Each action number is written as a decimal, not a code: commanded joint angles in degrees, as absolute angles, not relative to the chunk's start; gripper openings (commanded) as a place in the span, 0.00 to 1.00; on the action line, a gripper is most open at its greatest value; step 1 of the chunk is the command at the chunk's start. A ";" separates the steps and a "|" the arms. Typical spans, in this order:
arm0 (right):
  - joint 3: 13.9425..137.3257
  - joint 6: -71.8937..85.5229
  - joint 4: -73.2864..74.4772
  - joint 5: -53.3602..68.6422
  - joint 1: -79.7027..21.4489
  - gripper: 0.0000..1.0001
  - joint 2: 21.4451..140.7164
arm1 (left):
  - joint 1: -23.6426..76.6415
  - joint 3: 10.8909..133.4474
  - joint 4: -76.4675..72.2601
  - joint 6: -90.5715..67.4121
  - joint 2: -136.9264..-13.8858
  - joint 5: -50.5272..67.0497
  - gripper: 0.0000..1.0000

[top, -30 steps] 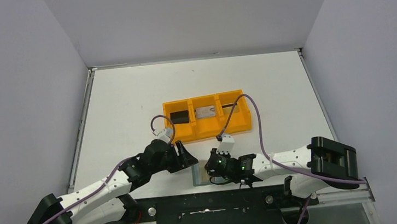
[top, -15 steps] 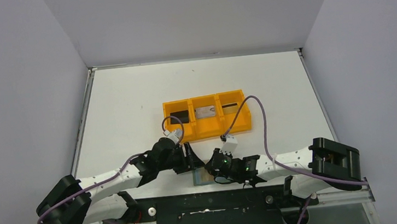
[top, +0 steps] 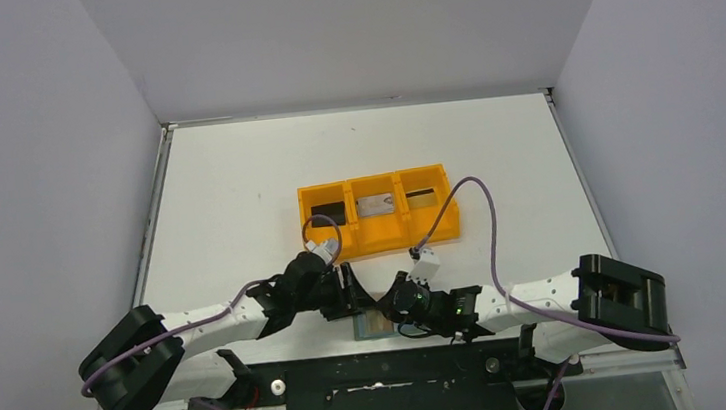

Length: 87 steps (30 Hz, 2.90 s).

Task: Take the credit cards out of the card holder

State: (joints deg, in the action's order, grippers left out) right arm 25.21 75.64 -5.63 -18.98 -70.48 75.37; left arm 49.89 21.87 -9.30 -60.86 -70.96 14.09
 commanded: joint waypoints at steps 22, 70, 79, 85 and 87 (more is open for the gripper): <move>22.00 78.84 -7.23 -21.95 -69.76 0.05 69.54 | 52.30 24.15 -21.88 -60.07 -76.73 20.74 0.28; 24.37 86.13 23.79 -22.05 -70.84 0.25 59.40 | 54.15 28.40 -3.20 -57.65 -64.94 5.79 0.36; 22.56 86.92 15.43 -18.45 -69.40 0.07 69.08 | 53.70 29.86 -0.97 -55.86 -64.73 6.22 0.36; 21.97 87.62 6.10 -16.68 -68.84 0.04 74.81 | 53.62 30.58 -0.72 -55.11 -65.29 7.26 0.40; 22.16 87.44 3.93 -15.72 -68.46 0.03 76.86 | 53.63 30.26 -0.62 -55.37 -66.09 7.26 0.40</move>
